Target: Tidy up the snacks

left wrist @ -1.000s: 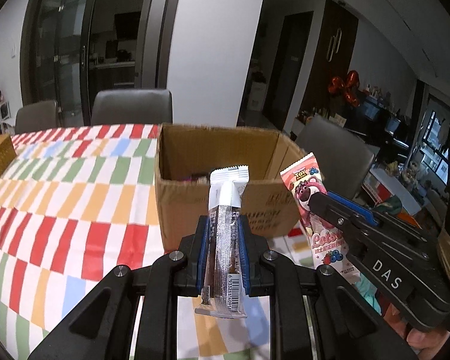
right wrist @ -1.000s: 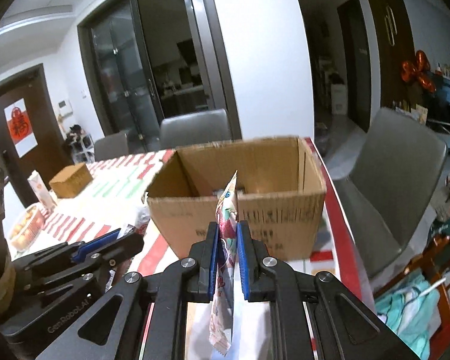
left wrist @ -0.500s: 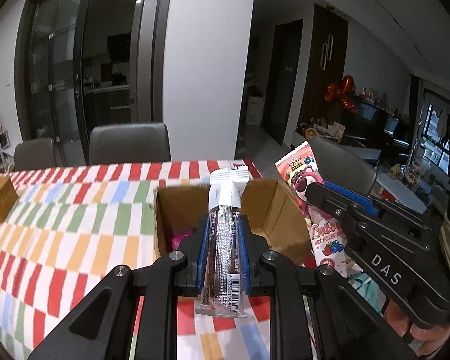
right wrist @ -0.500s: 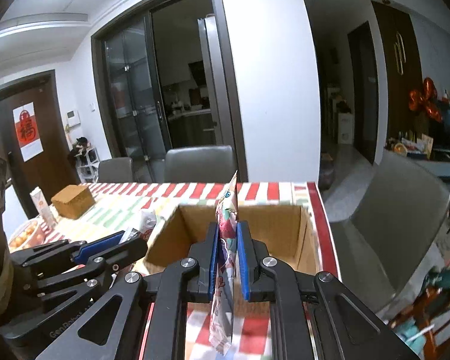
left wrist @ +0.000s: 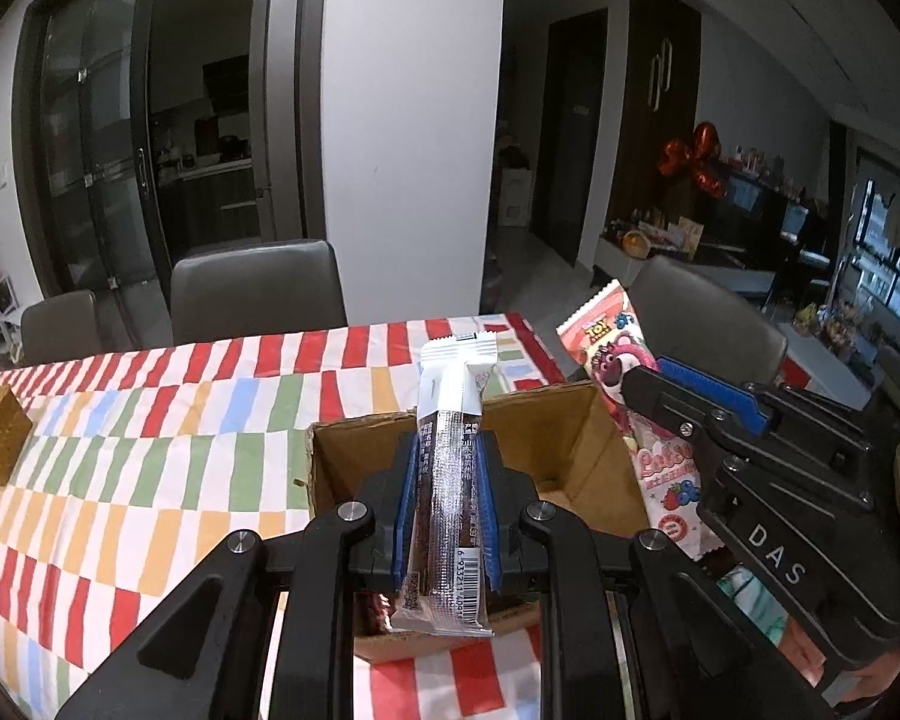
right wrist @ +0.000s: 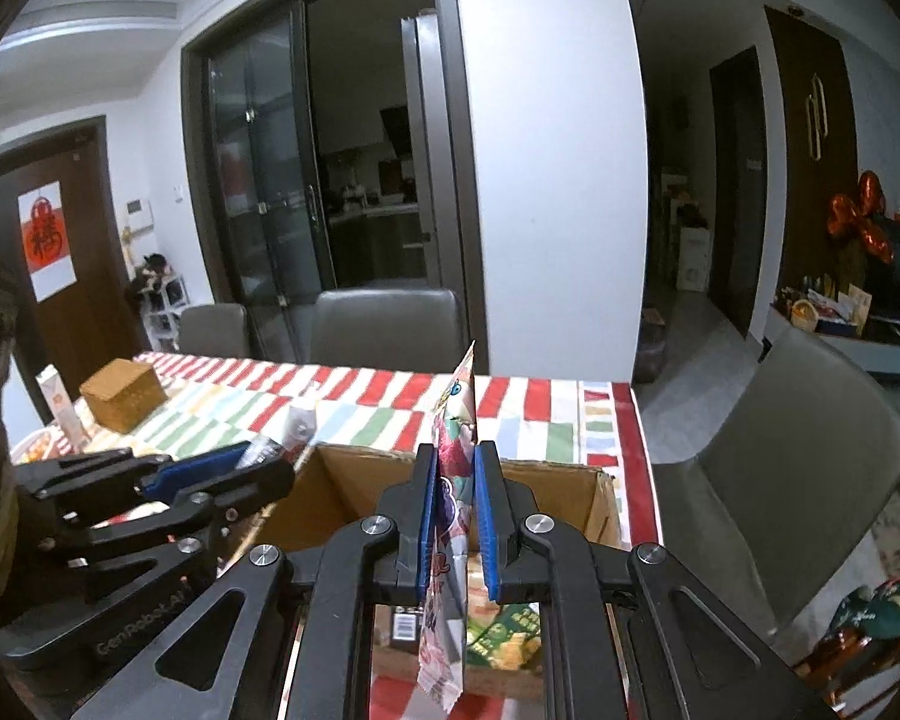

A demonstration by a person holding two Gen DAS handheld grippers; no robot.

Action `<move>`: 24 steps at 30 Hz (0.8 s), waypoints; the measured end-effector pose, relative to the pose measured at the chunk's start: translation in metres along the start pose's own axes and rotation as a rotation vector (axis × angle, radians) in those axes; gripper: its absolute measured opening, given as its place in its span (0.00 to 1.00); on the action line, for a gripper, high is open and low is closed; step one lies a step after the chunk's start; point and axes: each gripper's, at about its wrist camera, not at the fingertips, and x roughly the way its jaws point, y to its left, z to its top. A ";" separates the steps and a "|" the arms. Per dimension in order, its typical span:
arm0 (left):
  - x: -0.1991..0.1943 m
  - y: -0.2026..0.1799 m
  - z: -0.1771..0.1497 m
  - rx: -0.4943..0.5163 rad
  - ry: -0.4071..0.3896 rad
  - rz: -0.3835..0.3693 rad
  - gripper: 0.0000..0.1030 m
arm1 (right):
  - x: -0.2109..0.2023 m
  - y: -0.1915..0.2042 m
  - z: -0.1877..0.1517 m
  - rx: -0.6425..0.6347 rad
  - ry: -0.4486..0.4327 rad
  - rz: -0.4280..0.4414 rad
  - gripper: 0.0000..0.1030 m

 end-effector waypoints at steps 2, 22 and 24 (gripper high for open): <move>0.006 0.000 -0.002 0.000 0.008 0.012 0.20 | 0.009 -0.003 -0.004 0.003 0.017 -0.011 0.13; -0.066 0.016 -0.033 -0.045 -0.094 0.137 0.72 | -0.046 0.002 -0.023 0.011 -0.013 -0.085 0.61; -0.082 0.014 -0.044 -0.042 -0.124 0.157 0.78 | -0.061 0.005 -0.029 0.003 -0.027 -0.093 0.65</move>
